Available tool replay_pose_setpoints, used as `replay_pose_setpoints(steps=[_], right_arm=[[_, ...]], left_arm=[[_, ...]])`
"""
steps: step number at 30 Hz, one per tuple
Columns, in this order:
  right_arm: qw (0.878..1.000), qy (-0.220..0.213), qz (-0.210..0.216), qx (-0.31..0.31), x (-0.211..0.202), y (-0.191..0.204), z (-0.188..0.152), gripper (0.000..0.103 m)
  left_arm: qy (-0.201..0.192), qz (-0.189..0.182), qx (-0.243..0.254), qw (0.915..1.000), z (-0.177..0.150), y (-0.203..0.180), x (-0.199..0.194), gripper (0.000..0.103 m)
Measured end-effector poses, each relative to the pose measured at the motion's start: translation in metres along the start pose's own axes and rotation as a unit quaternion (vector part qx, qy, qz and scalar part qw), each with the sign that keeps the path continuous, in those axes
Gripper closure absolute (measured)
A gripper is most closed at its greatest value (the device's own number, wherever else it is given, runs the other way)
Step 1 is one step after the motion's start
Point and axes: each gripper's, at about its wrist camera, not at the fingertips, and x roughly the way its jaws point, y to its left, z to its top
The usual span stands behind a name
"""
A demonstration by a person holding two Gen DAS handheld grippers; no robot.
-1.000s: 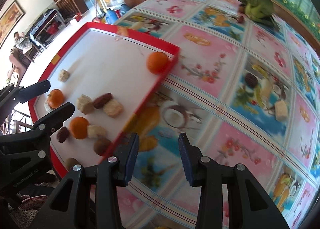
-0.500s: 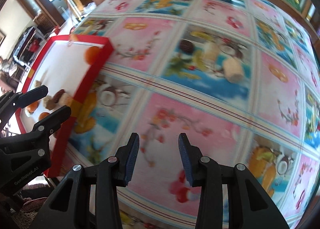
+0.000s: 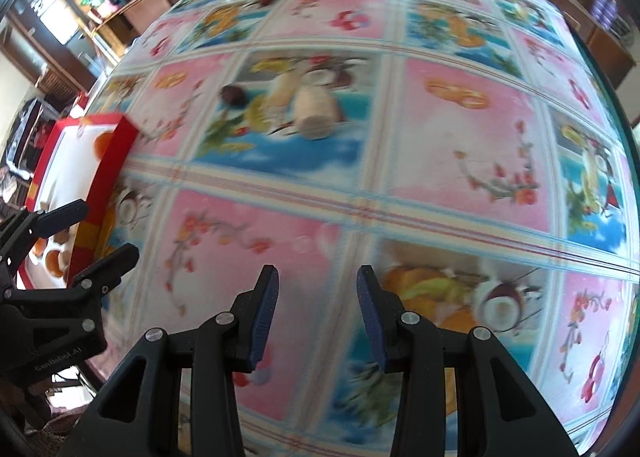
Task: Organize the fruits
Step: 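Move both open grippers back to the fruit on the tablecloth, then grasp a beige banana piece with the right gripper while the left grasps a dark date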
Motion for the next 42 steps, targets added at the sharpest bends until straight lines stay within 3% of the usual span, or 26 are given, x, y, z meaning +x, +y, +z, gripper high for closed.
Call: replay_pose_setpoints(steps=[5,10,20,23,34,36,38,39,41,42], right_arm=[[1.000,-0.006,0.003,0.016,-0.003,-0.020,0.014,0.063],[1.000,-0.014,0.007,-0.006,-0.001,-0.010,0.035,0.063],[0.999,-0.022,0.010,-0.042,0.025,0.018,0.080,0.063],[0.999,-0.026,0.027,-0.028,0.031,0.015,0.079,0.078],[0.996,-0.042,0.077,0.034,0.018,-0.023,0.049,0.078],[0.996,-0.047,0.075,0.028,0.016,-0.024,0.045,0.078],[0.996,-0.049,0.072,0.027,0.016,-0.022,0.044,0.078],[0.996,-0.049,0.072,0.030,0.016,-0.022,0.045,0.078],[0.996,-0.049,0.073,0.033,0.016,-0.022,0.045,0.078],[0.996,-0.051,0.073,0.031,0.016,-0.023,0.045,0.078]], left_arm=[[-0.012,0.013,-0.006,0.9998,0.034,0.004,0.004,0.024],[-0.015,0.033,-0.007,0.9993,0.062,0.009,0.014,0.024],[-0.003,0.017,-0.013,0.9998,0.087,0.010,0.025,0.024],[-0.004,0.010,-0.010,0.9999,0.096,0.008,0.027,0.024],[0.014,-0.034,-0.014,0.9992,0.122,-0.010,0.052,0.024],[0.020,-0.050,-0.018,0.9984,0.123,-0.013,0.058,0.031],[0.034,-0.059,-0.020,0.9975,0.121,-0.015,0.067,0.049],[0.031,-0.061,-0.023,0.9974,0.120,-0.015,0.067,0.050],[0.018,-0.066,-0.019,0.9975,0.119,-0.015,0.065,0.068],[0.017,-0.066,-0.018,0.9975,0.118,-0.014,0.065,0.072]])
